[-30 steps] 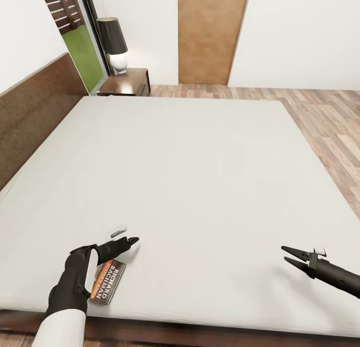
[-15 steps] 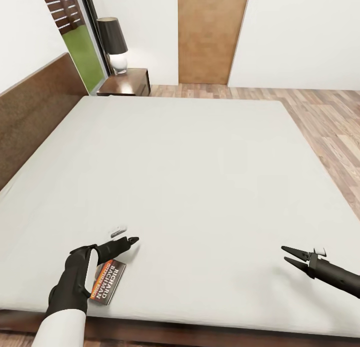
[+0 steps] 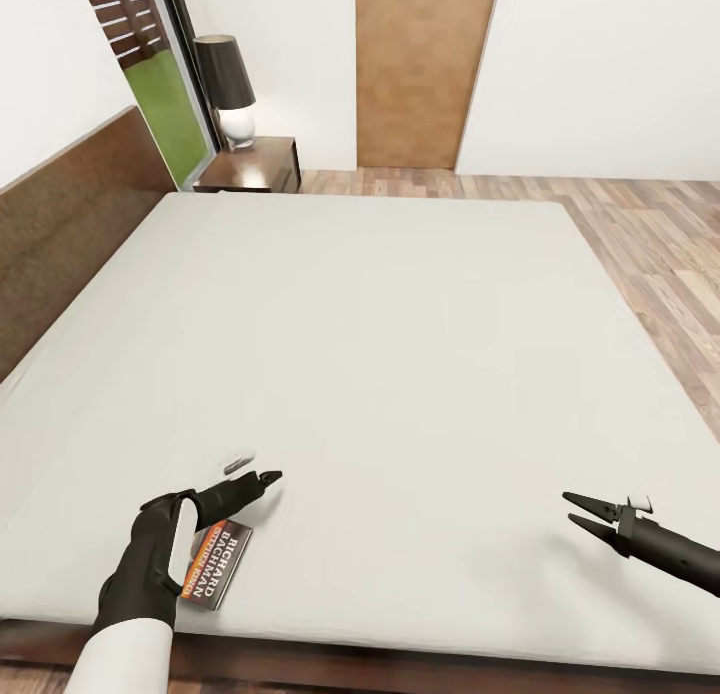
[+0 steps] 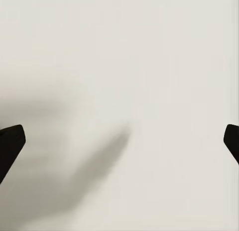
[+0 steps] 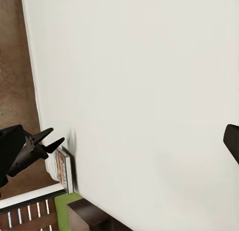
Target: In the bedroom, move the book from the bed onto either nightstand, and place the two sandals side by side next to the bed.
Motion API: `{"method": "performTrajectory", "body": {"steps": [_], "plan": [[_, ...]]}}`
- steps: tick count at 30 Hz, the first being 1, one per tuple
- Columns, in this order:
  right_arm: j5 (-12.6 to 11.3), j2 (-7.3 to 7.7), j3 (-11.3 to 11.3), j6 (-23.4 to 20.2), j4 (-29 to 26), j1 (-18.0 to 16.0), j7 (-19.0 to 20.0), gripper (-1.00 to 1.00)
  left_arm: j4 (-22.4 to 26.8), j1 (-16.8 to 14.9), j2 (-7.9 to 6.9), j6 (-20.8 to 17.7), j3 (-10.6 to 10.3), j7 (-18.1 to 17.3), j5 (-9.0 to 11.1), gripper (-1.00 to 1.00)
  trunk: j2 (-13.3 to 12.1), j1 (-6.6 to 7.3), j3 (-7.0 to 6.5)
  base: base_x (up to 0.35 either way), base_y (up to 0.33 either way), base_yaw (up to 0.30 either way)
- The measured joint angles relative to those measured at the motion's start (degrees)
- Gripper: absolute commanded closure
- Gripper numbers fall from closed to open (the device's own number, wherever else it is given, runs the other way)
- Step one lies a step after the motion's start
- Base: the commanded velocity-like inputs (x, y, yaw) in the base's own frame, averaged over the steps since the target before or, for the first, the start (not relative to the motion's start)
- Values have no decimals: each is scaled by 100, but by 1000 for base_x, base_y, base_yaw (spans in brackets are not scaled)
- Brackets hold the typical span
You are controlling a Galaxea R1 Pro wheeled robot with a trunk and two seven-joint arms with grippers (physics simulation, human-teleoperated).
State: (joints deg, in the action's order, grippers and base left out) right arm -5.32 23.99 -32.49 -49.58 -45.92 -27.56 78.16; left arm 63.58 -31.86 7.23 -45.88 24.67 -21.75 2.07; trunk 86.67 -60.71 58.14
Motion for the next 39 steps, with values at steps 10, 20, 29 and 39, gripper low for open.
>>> {"method": "performTrajectory", "body": {"steps": [10, 20, 29, 39], "plan": [[0, 0, 0, 0, -2, -1, -2, -100, -2, 0, 0, 7, 5, -1, 21, -100, 0, 0, 0, 0, 0, 0], [-1, 0, 0, 0, 3, -2, -3, -100, 0, 0, 0, 4, 5, -2, 26, -100, 0, -1, 0, -133, 0, 0], [0, 0, 0, 0, 2, -1, -2, -100, -5, 0, 0, 4, 6, -2, 28, -100, 0, 0, 0, -11, 0, 0], [0, 0, 0, 0, 0, -2, -2, -100, -7, 0, 0, 6, 5, -2, 26, -100, 0, -1, 0, -105, 0, 0]]}}
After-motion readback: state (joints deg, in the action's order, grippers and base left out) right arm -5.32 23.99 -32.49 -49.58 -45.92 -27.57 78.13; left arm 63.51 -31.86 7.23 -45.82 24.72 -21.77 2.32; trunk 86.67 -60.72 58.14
